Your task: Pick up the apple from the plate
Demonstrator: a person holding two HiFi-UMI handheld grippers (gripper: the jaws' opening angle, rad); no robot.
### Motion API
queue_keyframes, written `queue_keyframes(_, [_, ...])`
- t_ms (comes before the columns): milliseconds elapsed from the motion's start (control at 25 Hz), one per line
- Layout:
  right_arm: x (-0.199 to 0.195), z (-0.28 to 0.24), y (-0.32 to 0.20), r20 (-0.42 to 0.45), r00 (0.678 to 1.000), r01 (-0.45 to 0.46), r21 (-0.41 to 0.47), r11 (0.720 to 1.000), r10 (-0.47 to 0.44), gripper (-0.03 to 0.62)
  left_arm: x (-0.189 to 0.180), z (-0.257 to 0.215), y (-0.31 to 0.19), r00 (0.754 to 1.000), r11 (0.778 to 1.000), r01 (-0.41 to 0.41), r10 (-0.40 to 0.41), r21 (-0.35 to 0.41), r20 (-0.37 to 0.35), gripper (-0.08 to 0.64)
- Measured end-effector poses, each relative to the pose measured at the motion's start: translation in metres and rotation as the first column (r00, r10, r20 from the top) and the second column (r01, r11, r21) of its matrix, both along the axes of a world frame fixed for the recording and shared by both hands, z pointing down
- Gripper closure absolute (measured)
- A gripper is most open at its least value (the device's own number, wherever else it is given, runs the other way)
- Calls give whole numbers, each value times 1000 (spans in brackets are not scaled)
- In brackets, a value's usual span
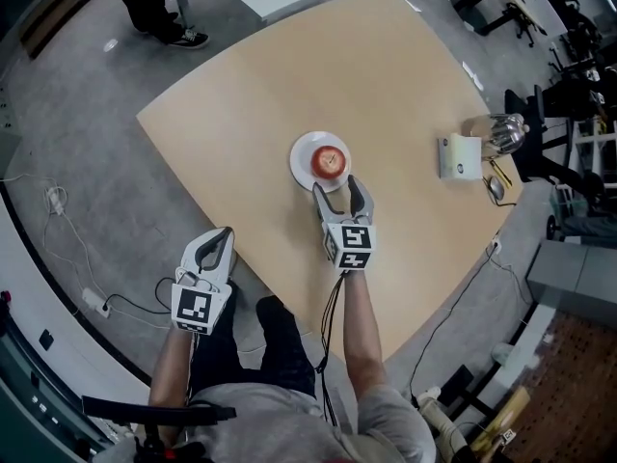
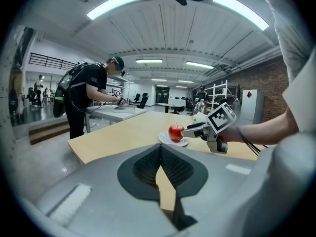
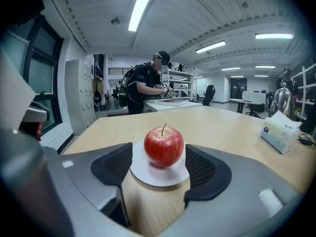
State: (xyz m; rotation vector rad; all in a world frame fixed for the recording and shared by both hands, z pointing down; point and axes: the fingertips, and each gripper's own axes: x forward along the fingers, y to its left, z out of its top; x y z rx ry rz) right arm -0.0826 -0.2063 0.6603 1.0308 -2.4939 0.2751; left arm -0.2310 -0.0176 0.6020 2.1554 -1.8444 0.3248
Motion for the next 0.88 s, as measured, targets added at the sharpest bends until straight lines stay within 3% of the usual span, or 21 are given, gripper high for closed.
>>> queue_keyframes(880, [-17,20,-31,-9,1000,9,-9,1000,-9,107,-13,10,-12,998,998,60,-60,-31,1,540])
